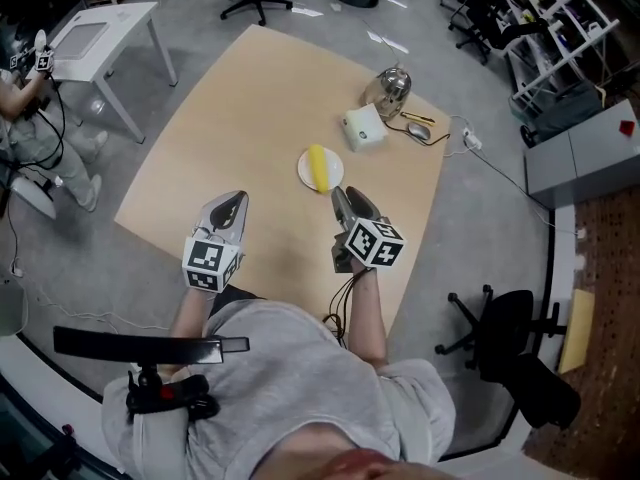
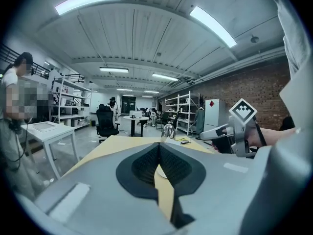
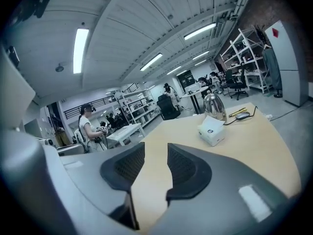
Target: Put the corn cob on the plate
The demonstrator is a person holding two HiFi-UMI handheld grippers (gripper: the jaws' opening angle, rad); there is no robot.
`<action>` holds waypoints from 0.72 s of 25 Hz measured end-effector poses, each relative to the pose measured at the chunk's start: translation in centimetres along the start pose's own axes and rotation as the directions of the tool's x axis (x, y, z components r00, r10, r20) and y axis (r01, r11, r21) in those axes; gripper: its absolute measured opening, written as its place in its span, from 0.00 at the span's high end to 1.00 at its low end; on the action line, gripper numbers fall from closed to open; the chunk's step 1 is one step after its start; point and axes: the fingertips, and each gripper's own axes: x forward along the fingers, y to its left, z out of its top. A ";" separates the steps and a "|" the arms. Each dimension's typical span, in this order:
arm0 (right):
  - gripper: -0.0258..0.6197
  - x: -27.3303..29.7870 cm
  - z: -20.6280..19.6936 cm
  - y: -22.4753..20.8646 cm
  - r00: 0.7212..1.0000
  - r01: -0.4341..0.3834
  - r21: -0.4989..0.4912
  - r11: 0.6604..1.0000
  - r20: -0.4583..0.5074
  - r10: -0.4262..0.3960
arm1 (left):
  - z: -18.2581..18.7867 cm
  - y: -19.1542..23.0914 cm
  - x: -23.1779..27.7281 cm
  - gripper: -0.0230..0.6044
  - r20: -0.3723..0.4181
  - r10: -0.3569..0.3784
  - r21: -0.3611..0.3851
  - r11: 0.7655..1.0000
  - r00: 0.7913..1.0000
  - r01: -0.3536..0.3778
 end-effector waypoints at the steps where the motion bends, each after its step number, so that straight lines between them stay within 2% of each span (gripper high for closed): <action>1: 0.73 -0.6 -0.1 -0.2 1.000 0.003 0.002 1.000 0.010 -0.003 | -0.1 -0.5 0.2 0.93 0.004 -0.003 0.002 1.000 1.000 0.003; 9: 0.75 -4.2 -0.7 0.3 0.997 0.071 -0.105 0.992 0.042 -0.067 | -0.1 -1.9 0.6 0.93 0.007 -0.033 0.005 0.999 0.999 0.033; 18: 0.89 -7.3 -0.3 0.0 0.984 0.150 -0.095 0.984 0.106 -0.140 | 1.0 -3.3 1.0 0.93 0.024 -0.076 0.015 0.997 0.997 0.075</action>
